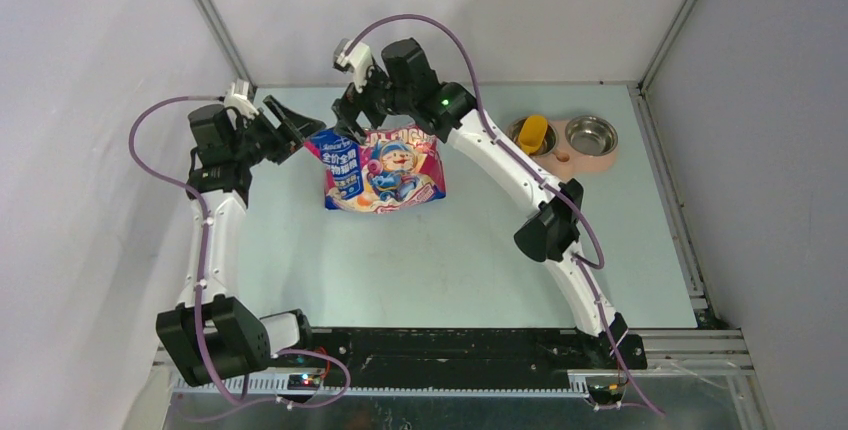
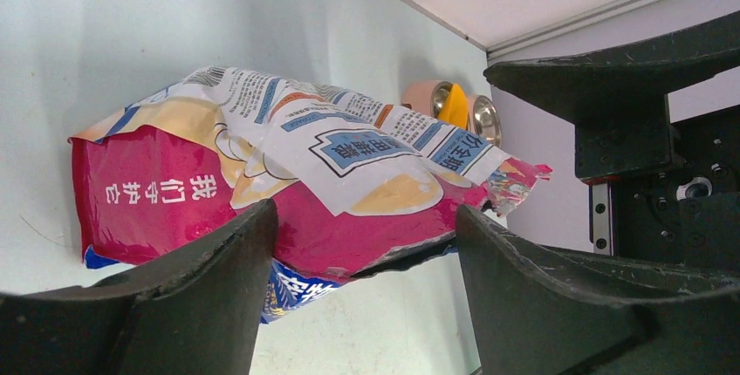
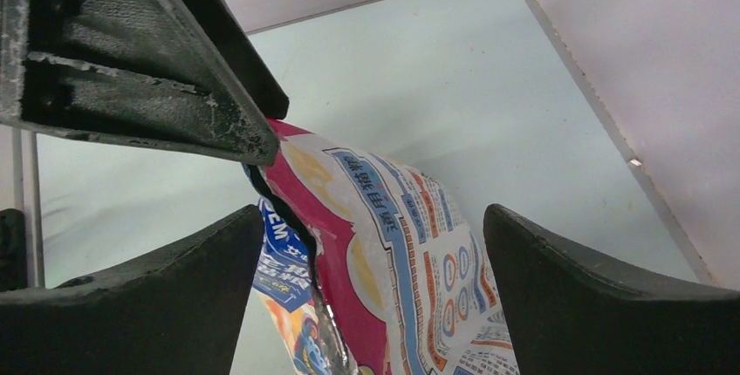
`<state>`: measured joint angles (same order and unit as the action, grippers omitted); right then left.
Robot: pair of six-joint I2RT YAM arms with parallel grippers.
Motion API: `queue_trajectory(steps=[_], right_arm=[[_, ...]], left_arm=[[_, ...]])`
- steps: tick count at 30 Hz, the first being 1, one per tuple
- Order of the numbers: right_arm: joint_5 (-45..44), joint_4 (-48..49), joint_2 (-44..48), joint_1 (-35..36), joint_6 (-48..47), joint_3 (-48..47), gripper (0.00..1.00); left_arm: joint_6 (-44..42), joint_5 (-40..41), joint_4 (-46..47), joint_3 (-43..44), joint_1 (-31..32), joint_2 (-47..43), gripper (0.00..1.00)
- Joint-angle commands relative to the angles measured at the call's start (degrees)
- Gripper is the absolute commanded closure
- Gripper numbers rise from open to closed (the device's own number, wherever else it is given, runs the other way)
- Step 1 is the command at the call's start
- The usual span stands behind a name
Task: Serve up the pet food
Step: Open the pet food bag at the center of the board.
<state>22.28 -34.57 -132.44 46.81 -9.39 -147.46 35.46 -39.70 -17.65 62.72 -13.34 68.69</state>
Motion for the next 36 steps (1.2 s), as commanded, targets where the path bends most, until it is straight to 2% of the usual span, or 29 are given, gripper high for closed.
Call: queue_trajectory(steps=[1,7,23,30,36], right_arm=[[-3.48,2.93,2.06,-0.07,0.44,-2.51,0.01],[-4.11,2.90,2.28,-0.84,0.86,-2.11,0.01],[-3.75,2.85,2.60,-1.40,0.43,-2.30,0.01],[-3.56,2.37,2.86,-1.39,0.09,-2.33,0.00],[-3.61,2.32,2.88,-1.37,-0.06,-2.30,0.01]], left_arm=[[-1.13,-2.19,-3.10,-0.21,1.39,-2.73,0.22],[-3.58,-1.36,-6.55,2.36,1.41,-3.36,0.17],[-7.31,-0.61,-10.65,2.76,-0.35,-3.85,0.08],[-3.59,-6.14,-8.58,6.84,-5.92,-0.64,0.08],[-0.46,-6.97,-5.24,6.74,-6.54,-0.93,0.08]])
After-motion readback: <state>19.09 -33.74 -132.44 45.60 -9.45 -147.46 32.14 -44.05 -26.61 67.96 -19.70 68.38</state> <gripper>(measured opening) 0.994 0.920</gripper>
